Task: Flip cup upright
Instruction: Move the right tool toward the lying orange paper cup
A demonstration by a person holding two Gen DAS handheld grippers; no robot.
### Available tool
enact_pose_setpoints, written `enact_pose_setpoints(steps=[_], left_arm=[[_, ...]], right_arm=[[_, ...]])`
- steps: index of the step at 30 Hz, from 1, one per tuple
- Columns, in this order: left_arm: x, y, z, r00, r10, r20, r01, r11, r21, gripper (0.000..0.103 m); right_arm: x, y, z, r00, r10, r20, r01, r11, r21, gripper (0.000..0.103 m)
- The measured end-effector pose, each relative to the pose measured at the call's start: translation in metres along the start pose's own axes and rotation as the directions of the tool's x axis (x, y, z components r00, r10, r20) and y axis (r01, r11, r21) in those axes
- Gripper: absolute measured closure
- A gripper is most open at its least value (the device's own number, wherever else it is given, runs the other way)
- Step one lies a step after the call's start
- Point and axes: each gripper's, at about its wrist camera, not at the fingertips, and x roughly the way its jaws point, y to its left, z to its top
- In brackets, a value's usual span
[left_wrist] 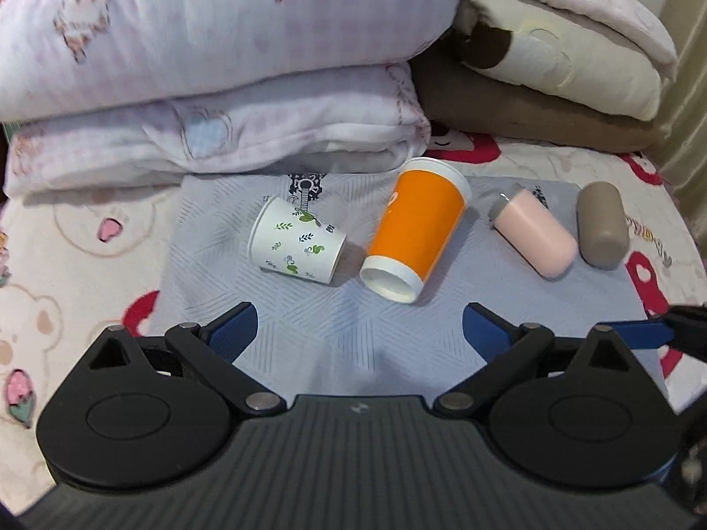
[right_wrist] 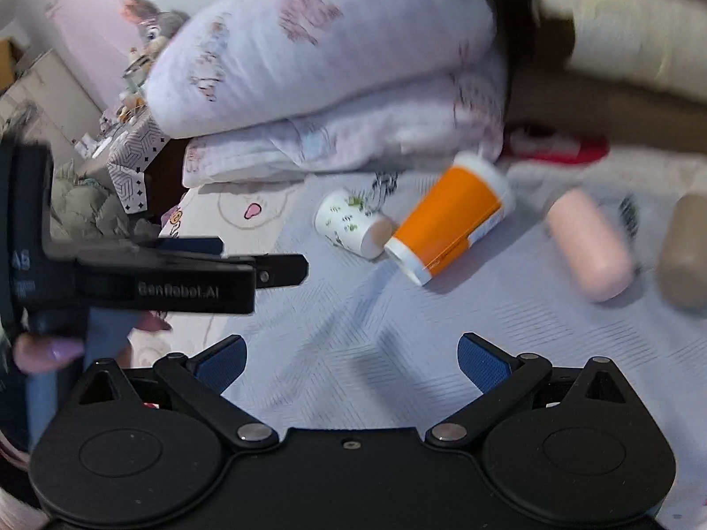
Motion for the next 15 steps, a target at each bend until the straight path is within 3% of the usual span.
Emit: enact_pose_setpoints(steps=[6,9,15], left_arm=[[0.03,0.023,0.006,0.997,-0.07,0.039,0.072,0.996,-0.049,0.01],[0.04,0.027,0.009,0.997,-0.053,0.062,0.055,0.998,-0.029,0.012],[0.063,0.043,0.015,0.992,-0.103,0.074,0.108,0.992,-0.067,0.013]], right_arm=[[0.049,-0.038,0.015,0.998,0.039,-0.045,-0.031,0.987,0.156,0.005],[0.069,-0.052,0.017,0.998,0.053,-0.022,-0.047,0.98,0.192,0.007],[0.092,-0.07,0.015,0.996,0.063,0.064,-0.076,0.972,0.221,0.012]])
